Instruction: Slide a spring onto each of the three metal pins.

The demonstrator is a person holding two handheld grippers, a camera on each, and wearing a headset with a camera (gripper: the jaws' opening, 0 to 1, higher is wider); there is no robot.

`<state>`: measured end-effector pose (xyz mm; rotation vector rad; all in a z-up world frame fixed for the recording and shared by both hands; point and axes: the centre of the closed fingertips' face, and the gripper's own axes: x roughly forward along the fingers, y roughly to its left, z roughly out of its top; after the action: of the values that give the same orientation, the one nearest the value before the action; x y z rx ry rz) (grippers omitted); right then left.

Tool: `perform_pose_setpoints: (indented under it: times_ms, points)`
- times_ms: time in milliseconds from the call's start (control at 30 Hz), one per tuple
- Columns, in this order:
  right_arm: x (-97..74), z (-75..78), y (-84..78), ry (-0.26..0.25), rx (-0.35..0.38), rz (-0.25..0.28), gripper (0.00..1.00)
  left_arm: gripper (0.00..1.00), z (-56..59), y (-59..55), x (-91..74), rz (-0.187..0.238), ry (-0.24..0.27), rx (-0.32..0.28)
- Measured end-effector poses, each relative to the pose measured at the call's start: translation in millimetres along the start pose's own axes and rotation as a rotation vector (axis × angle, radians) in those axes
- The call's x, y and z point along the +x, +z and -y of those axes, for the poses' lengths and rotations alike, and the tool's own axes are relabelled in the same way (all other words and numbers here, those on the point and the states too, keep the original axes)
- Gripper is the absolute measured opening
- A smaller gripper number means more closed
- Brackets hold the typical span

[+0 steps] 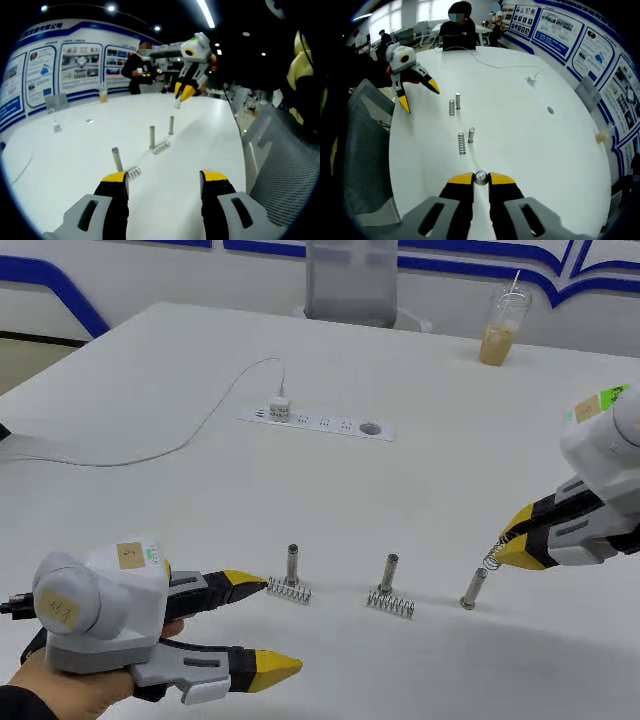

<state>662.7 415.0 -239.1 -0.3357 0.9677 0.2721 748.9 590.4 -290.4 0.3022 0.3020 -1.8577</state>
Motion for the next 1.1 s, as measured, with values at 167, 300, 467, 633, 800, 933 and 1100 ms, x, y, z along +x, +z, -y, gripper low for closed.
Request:
perform_pose_setpoints:
  times_ms: [167, 300, 467, 633, 800, 933, 1100]
  points:
    - [9.3, 4.9, -5.3, 0.004, 0.005, -0.026, 0.12, 0.6, -1.3, -0.6, -0.5, 0.0, 0.008, -0.005]
    - [16.9, 5.6, -8.9, 0.017, 0.009, -0.044, 0.12, 0.61, -2.6, -0.8, -1.5, 0.002, 0.012, -0.008]
    - [21.6, 7.2, -12.6, 0.024, 0.013, -0.06, 0.12, 0.61, -3.7, -3.1, -3.0, 0.0, 0.016, -0.014]
    - [24.5, 8.0, -15.3, 0.029, 0.019, -0.066, 0.12, 0.61, -3.7, -3.8, -3.6, -0.003, 0.017, -0.018]
    - [30.0, 5.7, -18.3, 0.039, 0.018, -0.081, 0.12, 0.61, -4.2, -3.6, -2.9, -0.003, 0.016, -0.018]
    - [36.3, 4.4, -20.3, 0.044, 0.013, -0.091, 0.12, 0.61, -3.6, -3.8, -2.6, -0.004, 0.014, -0.018]
    - [44.4, 2.3, -24.3, 0.05, 0.011, -0.106, 0.12, 0.61, -4.1, -4.2, -3.4, -0.005, 0.016, -0.018]
